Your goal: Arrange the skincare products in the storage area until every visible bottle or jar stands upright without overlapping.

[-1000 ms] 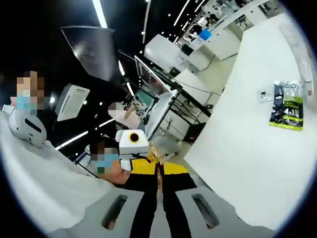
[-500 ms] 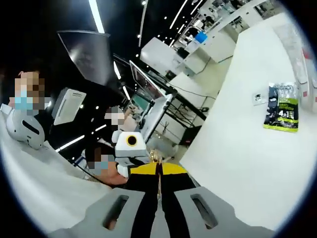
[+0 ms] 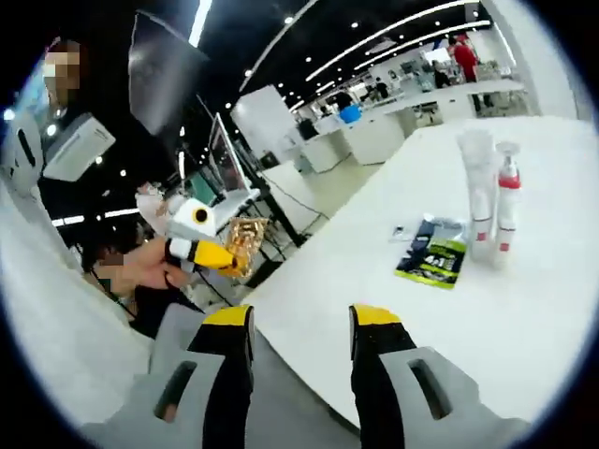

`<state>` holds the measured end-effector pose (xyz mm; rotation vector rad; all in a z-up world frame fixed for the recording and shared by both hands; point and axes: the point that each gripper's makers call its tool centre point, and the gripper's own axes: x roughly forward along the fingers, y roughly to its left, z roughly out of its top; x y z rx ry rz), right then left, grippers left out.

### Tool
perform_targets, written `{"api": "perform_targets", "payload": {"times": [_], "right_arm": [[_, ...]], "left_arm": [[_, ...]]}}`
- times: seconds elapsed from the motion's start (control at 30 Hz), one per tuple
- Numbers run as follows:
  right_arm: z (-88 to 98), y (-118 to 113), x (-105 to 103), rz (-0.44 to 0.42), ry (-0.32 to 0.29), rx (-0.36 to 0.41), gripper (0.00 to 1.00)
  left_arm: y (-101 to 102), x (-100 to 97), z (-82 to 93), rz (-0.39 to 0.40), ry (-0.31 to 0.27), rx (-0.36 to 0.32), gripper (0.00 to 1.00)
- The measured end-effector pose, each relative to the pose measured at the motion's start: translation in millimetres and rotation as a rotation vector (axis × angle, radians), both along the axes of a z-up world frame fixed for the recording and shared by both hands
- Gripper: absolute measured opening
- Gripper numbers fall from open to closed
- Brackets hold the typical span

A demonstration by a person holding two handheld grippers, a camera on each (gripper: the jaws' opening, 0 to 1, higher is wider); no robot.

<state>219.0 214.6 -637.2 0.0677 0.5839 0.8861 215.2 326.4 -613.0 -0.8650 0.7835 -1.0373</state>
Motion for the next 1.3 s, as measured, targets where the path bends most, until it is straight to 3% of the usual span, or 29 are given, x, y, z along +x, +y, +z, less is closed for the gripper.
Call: {"api": "perform_targets", "payload": {"times": [0.23,0.27,0.3,0.4,0.43,0.5,0.57,0.63,0.83,0.93,1.1,1.3], "right_arm": [[-36.6,-46,-7,-0.028,-0.126,-0.263,0.44],[-42.6,-56,-4,-0.031,-0.183,-0.339,0.43],[-46.3,-62,-1,-0.058,-0.198,-0.358,0.42],[-57.5,-67,-1,-0.147,-0.140,-0.298,0.40],[-61.6,-69,-1,-0.141,-0.144,-0.307,0.39],[-73.4,-73,-4,-0.183,-0.094,-0.317,0.31],[-69.9,-80,2,-0.203,-0.117,-0.336,0.26],[-59.8,-82,9,-0.252,-0.131,-0.272,0.30],[-74.3,-77,4,-0.203,-0.082,-0.302,0.31],[-75.4,-81,5,-0.238,-0.040,-0.259,0.33],[-80.2,-73,-2,-0.184,-0.022,-0.260,0.34],[-83.6,-76,-2,-0.199,0.001,-0.253,0.37]], "left_arm": [[-2,23.4,-19.8,0.015,0.045,0.054,0.01],[-1,26.6,-21.4,0.018,0.060,0.054,0.01],[-1,31.5,-23.0,0.020,0.060,0.061,0.01],[0,43.3,-30.1,0.023,0.079,0.087,0.01],[1,47.6,-33.3,0.019,0.075,0.109,0.01],[3,52.8,-37.2,0.016,0.077,0.132,0.01],[5,60.4,-44.7,0.000,0.075,0.158,0.01],[7,69.7,-54.6,-0.001,0.083,0.180,0.01],[14,99.7,-82.1,0.039,0.111,0.227,0.02],[15,112.8,-102.5,0.062,0.158,0.262,0.02],[15,141.2,-119.2,0.100,0.186,0.262,0.02],[12,159.8,-147.2,0.114,0.228,0.311,0.02]]}}
